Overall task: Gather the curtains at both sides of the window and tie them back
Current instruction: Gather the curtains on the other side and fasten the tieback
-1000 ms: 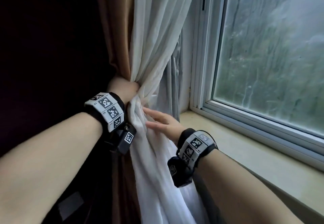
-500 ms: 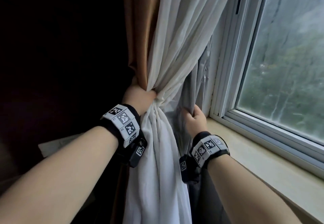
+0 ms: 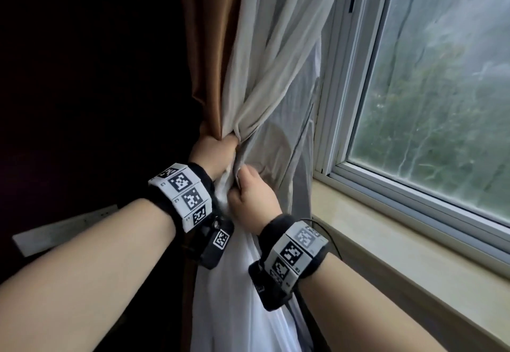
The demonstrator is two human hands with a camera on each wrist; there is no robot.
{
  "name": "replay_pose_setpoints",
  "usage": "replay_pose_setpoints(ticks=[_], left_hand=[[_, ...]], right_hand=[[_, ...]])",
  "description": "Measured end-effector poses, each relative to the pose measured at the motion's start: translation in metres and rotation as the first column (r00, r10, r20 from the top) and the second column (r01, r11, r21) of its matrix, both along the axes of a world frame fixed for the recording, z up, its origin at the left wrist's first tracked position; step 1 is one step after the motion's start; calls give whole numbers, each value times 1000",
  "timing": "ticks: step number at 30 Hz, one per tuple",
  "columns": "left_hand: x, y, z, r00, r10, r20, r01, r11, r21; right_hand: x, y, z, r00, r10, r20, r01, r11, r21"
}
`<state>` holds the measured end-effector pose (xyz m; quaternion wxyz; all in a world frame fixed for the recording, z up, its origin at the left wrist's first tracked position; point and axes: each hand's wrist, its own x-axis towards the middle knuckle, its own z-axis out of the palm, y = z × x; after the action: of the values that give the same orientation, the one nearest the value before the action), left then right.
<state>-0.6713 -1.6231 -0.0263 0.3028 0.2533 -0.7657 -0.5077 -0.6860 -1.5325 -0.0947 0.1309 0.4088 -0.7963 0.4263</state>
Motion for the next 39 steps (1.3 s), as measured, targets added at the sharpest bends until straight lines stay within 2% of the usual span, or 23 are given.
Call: replay_pose_setpoints(ticks=[2,4,6,9,11,12,13,14,15,16,18,19,20,22,25,26,29,32,35,37,39], left_hand=[[9,0,0,989,-113,-95,131,971,202],[18,-1,2,963,-222,-151,256,931,262],[20,-8,5,955,-289,-61,296,943,156],[14,-25,10,985,-135,106,140,989,-37],[11,-33,11,987,-75,145,91,990,-105],[10,-36,11,986,-81,143,100,987,-128],[9,-40,11,985,-95,146,115,983,-141],[8,-43,11,983,-109,147,133,978,-159],[7,-45,12,979,-126,160,154,972,-176],[7,-46,12,973,-147,180,181,965,-191],[7,-49,12,958,-200,207,239,953,-185],[7,-51,12,950,-227,214,266,948,-174],[8,-52,13,948,-241,208,279,944,-178],[7,-54,13,946,-251,205,292,935,-199],[6,-56,15,940,-282,192,318,927,-197],[7,-56,15,938,-290,189,326,925,-197],[8,-54,15,942,-275,193,312,928,-201],[8,-51,13,946,-248,208,291,932,-215],[8,-49,12,953,-240,185,273,945,-179],[10,-45,10,955,-237,178,267,949,-167],[8,-43,7,955,-257,147,278,950,-143]], right_hand=[[2,-6,3,1000,-10,0,10,999,50],[2,-12,3,1000,9,3,-9,996,93],[1,-16,2,997,73,-5,-72,990,122],[-3,-14,2,980,197,-6,-192,964,182],[-9,-2,2,975,222,-6,-218,960,175],[-16,5,2,986,166,-23,-163,981,101],[-24,12,3,998,57,-21,-58,997,-43],[-33,18,4,996,-82,21,84,971,-223],[-42,22,5,975,-186,118,217,905,-365],[-50,23,9,945,-205,256,303,847,-438],[-63,18,13,849,-78,522,343,833,-434],[-67,15,14,813,-23,582,339,831,-441],[-68,11,14,809,16,587,328,817,-474],[-66,5,14,854,-16,519,343,768,-541],[-51,5,10,918,-171,359,368,706,-605],[-45,7,9,934,-244,260,355,708,-611],[-23,13,9,881,-474,1,411,763,-500],[-7,22,12,867,-494,-62,435,813,-386],[3,22,14,878,-471,-85,453,875,-173],[12,9,14,891,-432,-139,430,902,-41],[20,-6,14,923,-356,-147,363,931,23]])
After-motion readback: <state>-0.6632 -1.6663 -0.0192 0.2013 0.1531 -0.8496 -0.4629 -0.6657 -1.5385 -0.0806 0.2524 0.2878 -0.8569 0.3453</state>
